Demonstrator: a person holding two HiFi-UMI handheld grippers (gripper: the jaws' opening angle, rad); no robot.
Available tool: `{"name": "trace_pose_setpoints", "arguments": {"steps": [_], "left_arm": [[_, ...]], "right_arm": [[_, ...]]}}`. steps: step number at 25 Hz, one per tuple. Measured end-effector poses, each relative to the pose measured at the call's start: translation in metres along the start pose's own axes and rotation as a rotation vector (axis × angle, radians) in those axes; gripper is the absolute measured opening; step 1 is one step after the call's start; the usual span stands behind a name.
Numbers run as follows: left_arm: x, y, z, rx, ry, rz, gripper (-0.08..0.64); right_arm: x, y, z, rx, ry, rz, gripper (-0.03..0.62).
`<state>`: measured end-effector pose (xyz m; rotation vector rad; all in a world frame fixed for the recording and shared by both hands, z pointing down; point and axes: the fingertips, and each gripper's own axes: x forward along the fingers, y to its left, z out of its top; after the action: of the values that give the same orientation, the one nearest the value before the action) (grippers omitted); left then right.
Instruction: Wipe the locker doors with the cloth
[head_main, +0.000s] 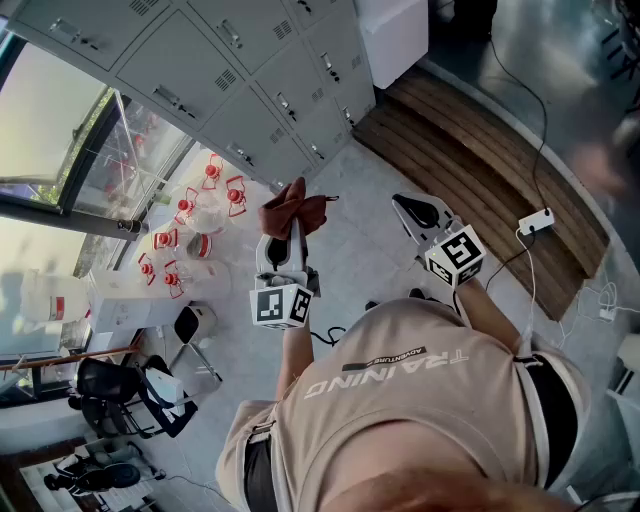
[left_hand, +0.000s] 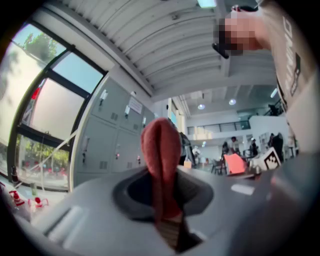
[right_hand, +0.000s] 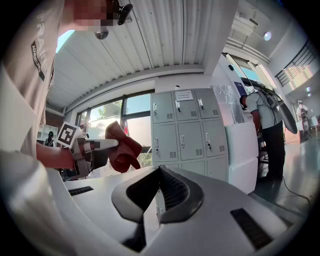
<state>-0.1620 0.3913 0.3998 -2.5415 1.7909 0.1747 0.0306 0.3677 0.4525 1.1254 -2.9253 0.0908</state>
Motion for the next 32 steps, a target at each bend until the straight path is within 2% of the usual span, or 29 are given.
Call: {"name": "trace_pose_setpoints", "arguments": {"steps": [3,13,22,26,32], "left_arm": [[-0.006,0.006,-0.01,-0.023,0.019,-0.002,0.077],[-0.014,0.034,-0.025,-0.058,0.06,-0.014,0.077],[-0.014,0.073,-0.05,-0.089,0.096,-0.054,0.075],[-0.003,0.072,-0.066,-0.109,0.119,-0.072,0.075],[0.021,0.075,-0.067,-0.096,0.131,-0.079,0.075]], "right_arm": [[0.004,0.01,-0.01,0.031,0.03,0.01,0.015],[0.034,0.037,-0.016,0.019,0.078,0.057,0.015],[0.062,0.049,-0.025,0.015,0.121,-0.032,0.015],[0.059,0.049,-0.035,0.004,0.146,-0.059,0.015],[0.068,0.03,-0.044,0.037,0.156,-0.061,0.015]]}}
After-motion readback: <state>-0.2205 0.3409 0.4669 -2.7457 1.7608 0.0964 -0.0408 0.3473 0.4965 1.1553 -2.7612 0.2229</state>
